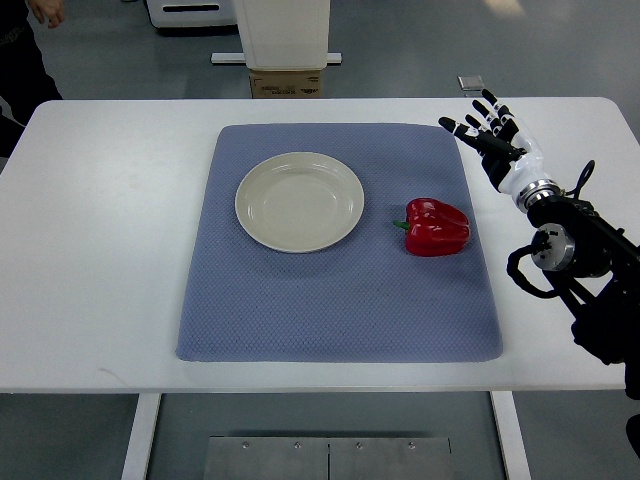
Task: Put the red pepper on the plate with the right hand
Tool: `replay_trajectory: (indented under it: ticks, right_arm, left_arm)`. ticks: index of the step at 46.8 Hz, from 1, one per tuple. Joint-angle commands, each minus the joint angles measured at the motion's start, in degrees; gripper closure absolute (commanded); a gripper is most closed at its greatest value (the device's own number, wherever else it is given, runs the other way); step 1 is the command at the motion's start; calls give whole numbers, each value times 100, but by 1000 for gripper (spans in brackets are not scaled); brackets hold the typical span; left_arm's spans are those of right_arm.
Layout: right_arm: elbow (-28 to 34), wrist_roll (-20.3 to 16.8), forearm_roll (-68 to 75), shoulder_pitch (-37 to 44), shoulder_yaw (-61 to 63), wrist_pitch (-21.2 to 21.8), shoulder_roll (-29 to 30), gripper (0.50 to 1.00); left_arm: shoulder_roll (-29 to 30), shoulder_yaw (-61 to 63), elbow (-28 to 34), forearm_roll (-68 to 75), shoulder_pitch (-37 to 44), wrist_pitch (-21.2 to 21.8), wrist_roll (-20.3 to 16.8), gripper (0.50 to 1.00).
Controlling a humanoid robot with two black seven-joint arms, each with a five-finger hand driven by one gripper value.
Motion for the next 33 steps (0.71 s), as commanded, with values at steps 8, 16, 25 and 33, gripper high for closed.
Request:
replay_trajectory:
  ticks: [8, 16, 25, 33]
  right_arm:
    - [0, 0, 6, 26, 0, 0, -9, 500]
    - [0, 0, 6, 35, 0, 0, -35, 500]
    - [0, 0, 6, 88, 0, 0, -35, 500]
    - [0, 0, 6, 123, 0, 9, -35, 500]
  left_arm:
    - [0, 0, 0, 0, 3, 3, -3, 500]
    - [0, 0, 0, 0, 3, 3, 6, 500]
    - [0, 0, 0, 0, 3, 3, 6, 500]
    - [0, 0, 0, 0, 3, 3, -3, 500]
